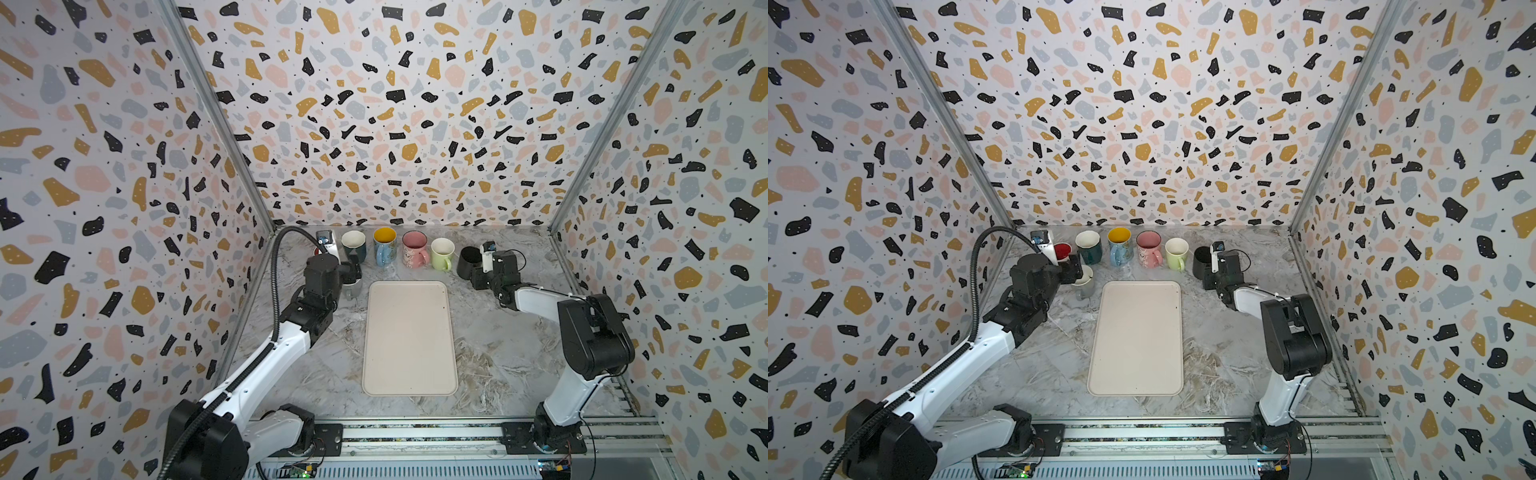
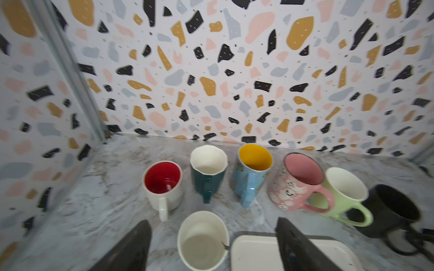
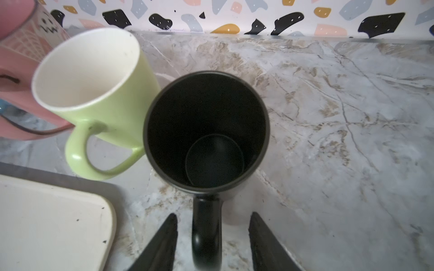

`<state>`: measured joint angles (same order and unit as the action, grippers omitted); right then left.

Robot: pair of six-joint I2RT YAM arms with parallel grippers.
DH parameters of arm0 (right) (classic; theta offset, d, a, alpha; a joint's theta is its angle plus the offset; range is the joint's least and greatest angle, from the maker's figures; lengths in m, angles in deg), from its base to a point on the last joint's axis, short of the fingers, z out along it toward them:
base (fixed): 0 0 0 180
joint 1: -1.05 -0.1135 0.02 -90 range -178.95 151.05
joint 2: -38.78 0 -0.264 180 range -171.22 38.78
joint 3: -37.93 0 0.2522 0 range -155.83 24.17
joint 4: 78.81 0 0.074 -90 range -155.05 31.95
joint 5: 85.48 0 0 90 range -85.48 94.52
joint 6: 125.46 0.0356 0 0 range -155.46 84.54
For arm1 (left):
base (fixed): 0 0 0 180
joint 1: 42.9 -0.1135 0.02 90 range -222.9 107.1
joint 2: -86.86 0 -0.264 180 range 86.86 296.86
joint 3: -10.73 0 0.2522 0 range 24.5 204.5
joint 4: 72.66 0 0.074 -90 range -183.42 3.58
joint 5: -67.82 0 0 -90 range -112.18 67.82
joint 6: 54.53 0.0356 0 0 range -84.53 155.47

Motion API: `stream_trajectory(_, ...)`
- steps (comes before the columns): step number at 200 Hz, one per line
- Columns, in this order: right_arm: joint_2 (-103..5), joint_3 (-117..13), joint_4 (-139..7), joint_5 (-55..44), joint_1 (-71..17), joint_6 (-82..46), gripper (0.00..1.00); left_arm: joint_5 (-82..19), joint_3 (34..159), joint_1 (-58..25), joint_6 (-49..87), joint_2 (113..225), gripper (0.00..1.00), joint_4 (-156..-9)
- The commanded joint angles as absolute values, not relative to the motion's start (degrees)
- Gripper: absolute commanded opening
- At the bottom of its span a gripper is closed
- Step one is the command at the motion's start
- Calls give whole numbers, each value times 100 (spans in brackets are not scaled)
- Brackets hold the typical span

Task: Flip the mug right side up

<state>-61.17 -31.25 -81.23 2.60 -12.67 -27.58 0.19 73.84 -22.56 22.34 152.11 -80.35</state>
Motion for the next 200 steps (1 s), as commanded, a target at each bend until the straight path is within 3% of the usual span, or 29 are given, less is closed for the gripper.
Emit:
stream_trajectory(1, -5343, -3042, -7901, 306, -1262, -2785, 55, 1339, 7144, -2537, 2361, 15010, 94, -7873)
stream_trajectory(39, -4629, -2788, -7510, 440, -1241, -3130, 67, 2438, 6286, -3235, 2133, 15108, 100, -6854)
stream_trajectory(45, -4536, -2723, -7506, 468, -1233, -3184, 91, 2629, 6115, -3281, 2184, 15154, 100, -6625)
stream_trajectory(57, -4364, -2552, -7563, 508, -1185, -3283, 100, 2892, 5722, -3347, 2300, 15266, 100, -6084)
stream_trajectory(103, -4173, -2034, -7917, 619, -700, -3340, 99, 2660, 4653, -3401, 2717, 15771, 100, -4392)
stream_trajectory(161, -4371, -701, -10254, 732, -321, -3641, 99, 1986, 3378, -3429, 2991, 16255, 100, -2001)
stream_trajectory(200, -4420, 41, -11414, 214, -247, -3687, 99, 1558, 2775, -3438, 3176, 16742, 100, -469)
